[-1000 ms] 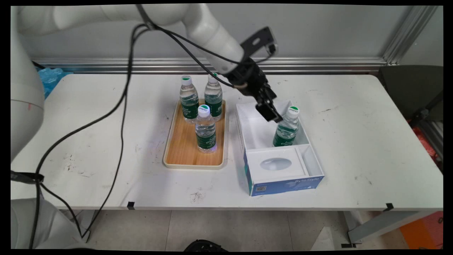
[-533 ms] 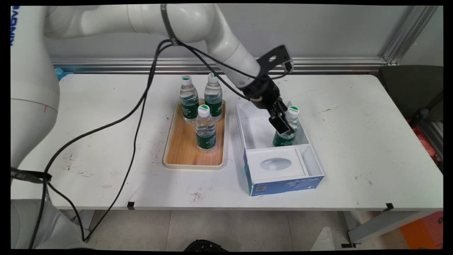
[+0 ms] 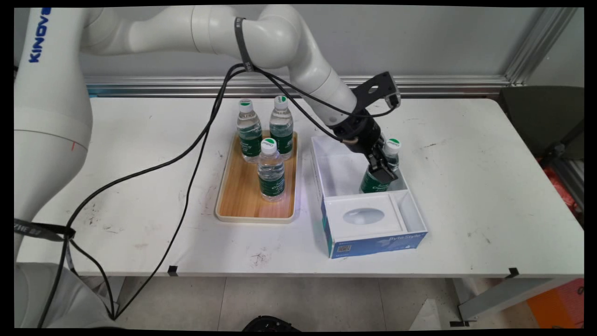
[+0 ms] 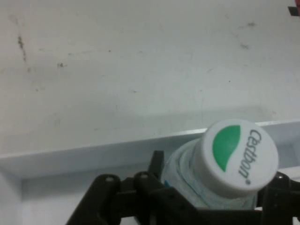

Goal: Place the picked object on the tray

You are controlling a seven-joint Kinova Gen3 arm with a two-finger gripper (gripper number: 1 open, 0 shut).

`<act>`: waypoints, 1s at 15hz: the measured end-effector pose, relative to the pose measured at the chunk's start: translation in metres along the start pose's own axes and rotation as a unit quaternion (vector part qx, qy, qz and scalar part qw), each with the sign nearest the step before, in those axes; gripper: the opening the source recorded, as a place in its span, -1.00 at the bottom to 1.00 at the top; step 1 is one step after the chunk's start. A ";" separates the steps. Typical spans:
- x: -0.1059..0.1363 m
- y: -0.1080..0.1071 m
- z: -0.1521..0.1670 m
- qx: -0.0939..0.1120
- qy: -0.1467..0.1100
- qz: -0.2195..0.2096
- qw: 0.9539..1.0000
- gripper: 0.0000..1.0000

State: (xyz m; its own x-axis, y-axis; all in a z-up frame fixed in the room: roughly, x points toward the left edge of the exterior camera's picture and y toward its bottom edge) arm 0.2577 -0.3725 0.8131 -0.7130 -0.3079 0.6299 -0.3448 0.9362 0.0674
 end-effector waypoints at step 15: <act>0.044 0.018 -0.127 0.048 0.057 0.018 0.997 -1.00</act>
State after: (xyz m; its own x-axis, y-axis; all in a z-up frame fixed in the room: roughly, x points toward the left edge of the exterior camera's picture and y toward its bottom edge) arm 0.2980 -0.3478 0.9407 -0.6534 -0.2474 0.7154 -0.3803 0.9245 -0.0277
